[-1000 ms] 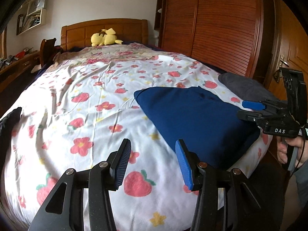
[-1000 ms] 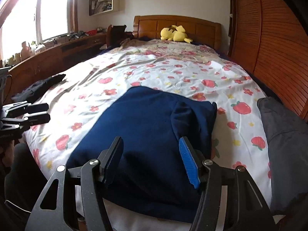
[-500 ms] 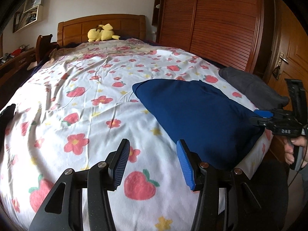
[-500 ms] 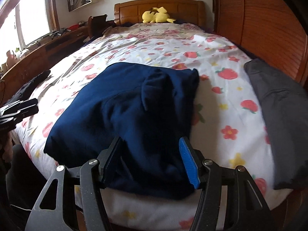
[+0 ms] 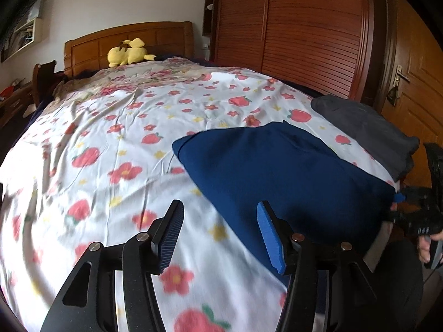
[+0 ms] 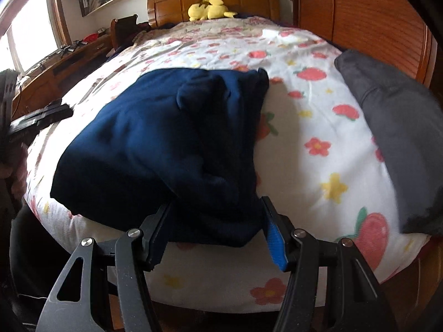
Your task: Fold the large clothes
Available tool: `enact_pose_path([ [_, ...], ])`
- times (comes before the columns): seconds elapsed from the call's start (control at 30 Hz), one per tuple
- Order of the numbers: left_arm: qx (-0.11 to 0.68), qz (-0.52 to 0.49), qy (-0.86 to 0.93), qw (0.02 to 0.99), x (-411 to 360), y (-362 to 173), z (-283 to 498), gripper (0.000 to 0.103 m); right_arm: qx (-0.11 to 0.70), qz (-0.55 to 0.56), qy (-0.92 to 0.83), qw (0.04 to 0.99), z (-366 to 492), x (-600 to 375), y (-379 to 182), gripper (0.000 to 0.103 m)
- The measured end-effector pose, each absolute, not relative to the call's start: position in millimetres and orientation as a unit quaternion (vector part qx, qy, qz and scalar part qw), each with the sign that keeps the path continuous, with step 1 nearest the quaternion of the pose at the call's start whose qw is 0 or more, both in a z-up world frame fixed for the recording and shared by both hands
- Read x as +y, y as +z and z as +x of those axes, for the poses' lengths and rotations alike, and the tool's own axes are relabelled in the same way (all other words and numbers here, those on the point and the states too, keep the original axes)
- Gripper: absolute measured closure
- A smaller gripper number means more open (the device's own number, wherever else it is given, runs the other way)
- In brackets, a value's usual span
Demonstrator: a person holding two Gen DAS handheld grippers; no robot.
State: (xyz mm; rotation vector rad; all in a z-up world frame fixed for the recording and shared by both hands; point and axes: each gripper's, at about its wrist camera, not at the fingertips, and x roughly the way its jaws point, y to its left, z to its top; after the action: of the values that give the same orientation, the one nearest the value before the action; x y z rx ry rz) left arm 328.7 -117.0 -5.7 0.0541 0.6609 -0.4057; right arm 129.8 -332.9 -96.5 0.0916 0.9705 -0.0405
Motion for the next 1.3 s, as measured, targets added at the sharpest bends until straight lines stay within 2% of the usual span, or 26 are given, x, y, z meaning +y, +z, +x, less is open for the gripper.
enact_pose_path([
  [0.6, 0.37, 0.041, -0.16, 0.914, -149, -36, 476, 0.043, 0.465, 0.065, 0.008, 0.883, 131, -336, -109, 0.042],
  [0.8, 0.41, 0.033, -0.154, 0.898, -153, -58, 504, 0.041, 0.464, 0.065, 0.011, 0.883, 132, -337, -111, 0.042],
  [1.23, 0.465, -0.025, -0.188, 0.865, -147, -64, 539, 0.041, 0.466, 0.096, 0.004, 0.879, 132, -335, -112, 0.042],
  [1.3, 0.463, -0.027, -0.198, 0.863, -147, -63, 539, 0.047, 0.467, 0.1, 0.01, 0.879, 131, -333, -113, 0.042],
])
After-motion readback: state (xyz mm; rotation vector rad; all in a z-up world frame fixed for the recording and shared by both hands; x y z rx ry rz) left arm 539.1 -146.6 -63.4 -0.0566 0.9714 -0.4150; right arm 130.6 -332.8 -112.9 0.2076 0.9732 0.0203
